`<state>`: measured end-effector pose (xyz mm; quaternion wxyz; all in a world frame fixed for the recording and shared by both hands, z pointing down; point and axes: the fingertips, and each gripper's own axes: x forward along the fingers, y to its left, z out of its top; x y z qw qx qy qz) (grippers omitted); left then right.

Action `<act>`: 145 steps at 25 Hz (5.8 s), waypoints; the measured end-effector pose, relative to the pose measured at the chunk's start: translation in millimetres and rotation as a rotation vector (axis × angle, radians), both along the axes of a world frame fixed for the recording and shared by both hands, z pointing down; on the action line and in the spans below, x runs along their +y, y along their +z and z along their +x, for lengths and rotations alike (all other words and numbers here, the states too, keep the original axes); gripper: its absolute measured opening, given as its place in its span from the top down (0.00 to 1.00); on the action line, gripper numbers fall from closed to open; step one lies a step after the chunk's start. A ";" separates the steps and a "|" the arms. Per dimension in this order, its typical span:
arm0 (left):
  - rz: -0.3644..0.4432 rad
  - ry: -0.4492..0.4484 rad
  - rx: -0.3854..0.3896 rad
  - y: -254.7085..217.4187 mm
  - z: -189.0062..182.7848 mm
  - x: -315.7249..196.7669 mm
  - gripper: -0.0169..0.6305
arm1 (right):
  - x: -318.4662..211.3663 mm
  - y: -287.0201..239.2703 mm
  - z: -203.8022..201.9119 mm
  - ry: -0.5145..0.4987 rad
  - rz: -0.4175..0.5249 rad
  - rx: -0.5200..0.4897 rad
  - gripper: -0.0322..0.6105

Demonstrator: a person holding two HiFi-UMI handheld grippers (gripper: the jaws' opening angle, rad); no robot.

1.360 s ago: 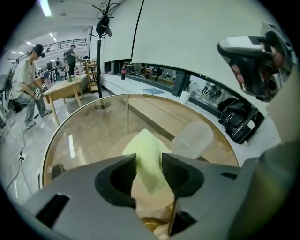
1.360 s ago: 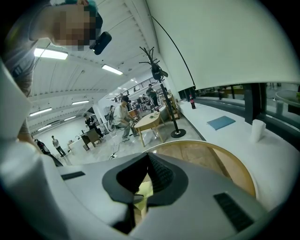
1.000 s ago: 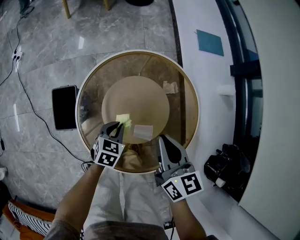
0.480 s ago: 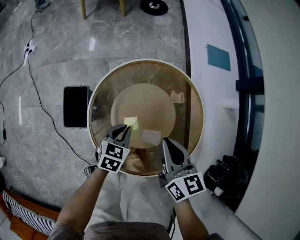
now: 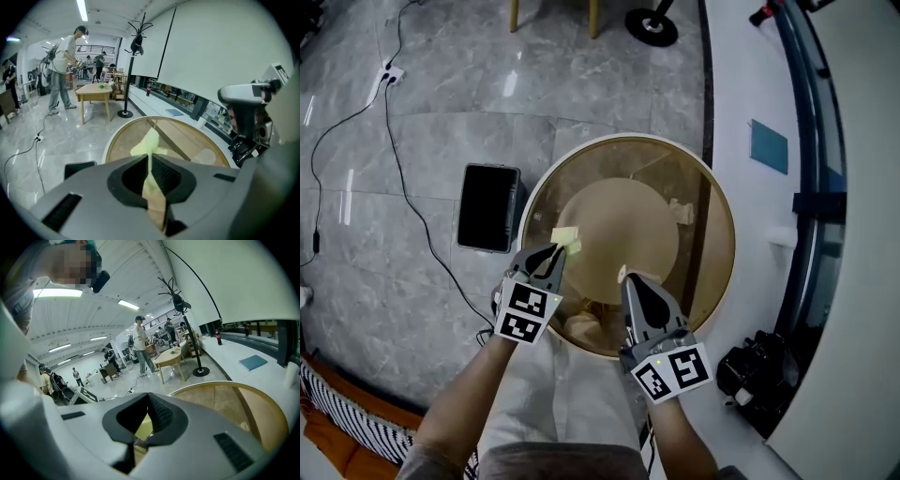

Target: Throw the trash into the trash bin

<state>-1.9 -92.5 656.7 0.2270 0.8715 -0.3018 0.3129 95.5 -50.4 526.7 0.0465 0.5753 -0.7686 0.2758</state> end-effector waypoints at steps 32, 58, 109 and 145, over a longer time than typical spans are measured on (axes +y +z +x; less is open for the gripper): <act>-0.037 -0.353 -0.143 99.2 -223.9 -76.6 0.91 | -72.1 58.4 -179.5 -0.240 -0.082 0.014 0.92; -0.066 -0.393 -0.197 118.8 -225.8 -78.2 0.67 | -74.0 63.4 -161.9 -0.222 -0.101 0.009 0.92; -0.013 0.190 -0.099 -98.9 156.3 107.5 0.46 | 144.7 -111.7 174.1 0.395 0.007 0.016 0.92; -0.166 0.034 -0.076 56.5 169.2 116.4 0.38 | 132.0 36.2 154.4 0.312 -0.126 -0.010 0.92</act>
